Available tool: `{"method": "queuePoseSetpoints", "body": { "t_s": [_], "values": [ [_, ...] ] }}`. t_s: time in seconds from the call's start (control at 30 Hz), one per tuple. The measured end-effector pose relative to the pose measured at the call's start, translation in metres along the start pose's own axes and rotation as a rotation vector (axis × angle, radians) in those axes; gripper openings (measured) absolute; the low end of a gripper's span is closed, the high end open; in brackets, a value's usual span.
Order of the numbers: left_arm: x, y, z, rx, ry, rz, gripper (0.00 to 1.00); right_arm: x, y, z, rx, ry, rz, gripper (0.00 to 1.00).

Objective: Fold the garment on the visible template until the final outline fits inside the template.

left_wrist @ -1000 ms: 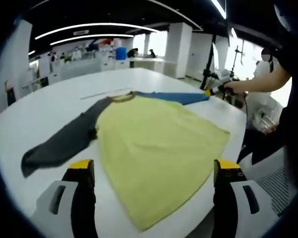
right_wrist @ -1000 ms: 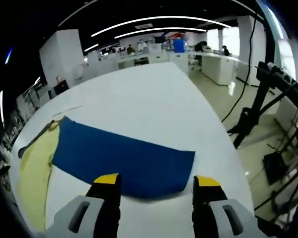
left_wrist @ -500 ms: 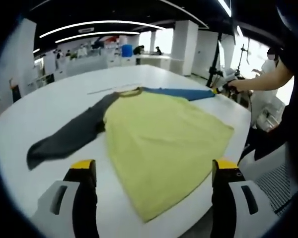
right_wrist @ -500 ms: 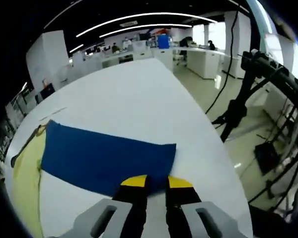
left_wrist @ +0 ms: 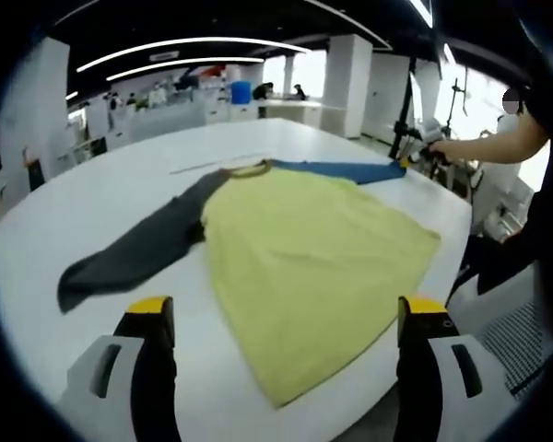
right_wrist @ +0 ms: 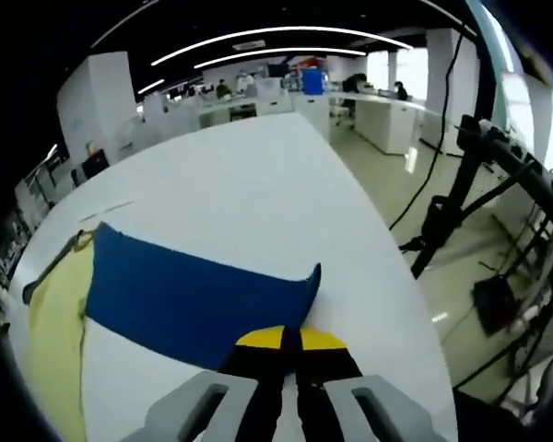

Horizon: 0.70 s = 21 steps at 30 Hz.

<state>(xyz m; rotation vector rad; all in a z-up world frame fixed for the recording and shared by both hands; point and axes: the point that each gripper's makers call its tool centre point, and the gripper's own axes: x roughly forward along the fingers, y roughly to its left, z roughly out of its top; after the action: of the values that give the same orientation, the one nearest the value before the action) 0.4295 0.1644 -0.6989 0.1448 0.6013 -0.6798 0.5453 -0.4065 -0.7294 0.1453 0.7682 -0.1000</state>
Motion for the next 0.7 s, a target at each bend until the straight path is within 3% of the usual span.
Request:
{"method": "queuePoseSetpoints", "body": {
  "t_s": [0.17,0.27,0.47,0.7],
  "values": [
    [-0.001,0.0,-0.001,0.001,-0.003,-0.005,0.99,-0.005,0.012,0.01,-0.018,-0.019,0.018,0.0],
    [-0.001,-0.001,0.0,0.002,-0.005,-0.005,0.99,0.004,0.006,0.018,-0.026,-0.019,0.026,0.0],
    [-0.001,-0.002,0.001,0.008,-0.006,-0.011,0.99,0.01,0.019,0.029,-0.074,-0.025,0.045,0.0],
    [-0.002,-0.002,0.005,0.016,-0.013,-0.014,0.98,0.004,0.053,0.033,-0.099,-0.029,0.095,0.0]
  ]
}}
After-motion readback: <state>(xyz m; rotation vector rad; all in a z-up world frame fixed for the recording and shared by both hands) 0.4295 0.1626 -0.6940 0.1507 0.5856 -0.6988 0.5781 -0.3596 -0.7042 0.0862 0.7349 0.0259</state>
